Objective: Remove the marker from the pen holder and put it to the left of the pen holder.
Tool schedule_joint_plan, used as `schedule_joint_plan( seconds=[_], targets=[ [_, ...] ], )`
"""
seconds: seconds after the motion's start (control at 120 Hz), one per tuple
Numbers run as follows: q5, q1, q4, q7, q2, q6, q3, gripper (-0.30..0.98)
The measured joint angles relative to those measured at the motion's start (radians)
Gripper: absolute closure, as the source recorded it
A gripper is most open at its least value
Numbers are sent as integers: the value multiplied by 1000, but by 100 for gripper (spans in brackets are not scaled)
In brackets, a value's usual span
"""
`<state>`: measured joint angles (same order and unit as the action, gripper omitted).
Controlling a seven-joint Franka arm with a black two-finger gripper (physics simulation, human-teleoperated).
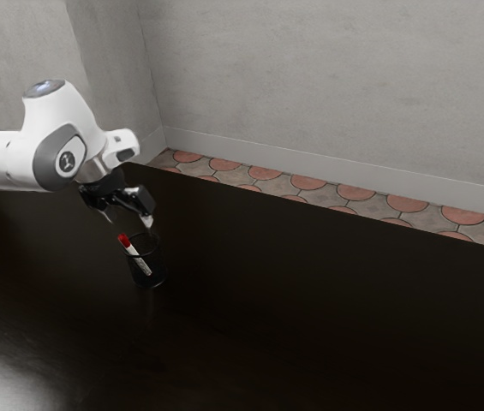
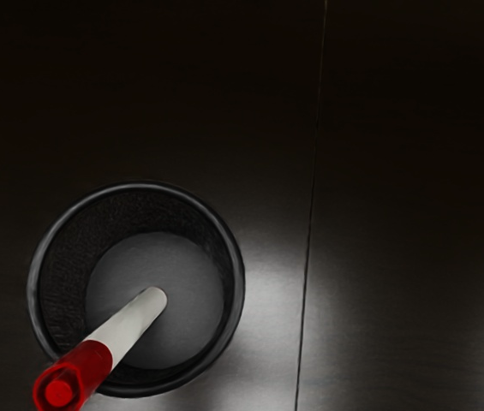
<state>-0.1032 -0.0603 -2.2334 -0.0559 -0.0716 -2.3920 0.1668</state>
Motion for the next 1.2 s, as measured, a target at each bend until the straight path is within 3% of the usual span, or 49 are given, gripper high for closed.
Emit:
schedule_joint_plan(
  seconds=[0.283,0.733,1.042,1.2],
  targets=[
    [4,-14,-119,-98,-18,-186,80,0],
    [-55,-19,-31,-185,144,-174,89,1],
    [-89,-18,-28,-217,145,-162,89,53],
    [-91,-19,-28,-227,143,-161,88,68]
  ],
)
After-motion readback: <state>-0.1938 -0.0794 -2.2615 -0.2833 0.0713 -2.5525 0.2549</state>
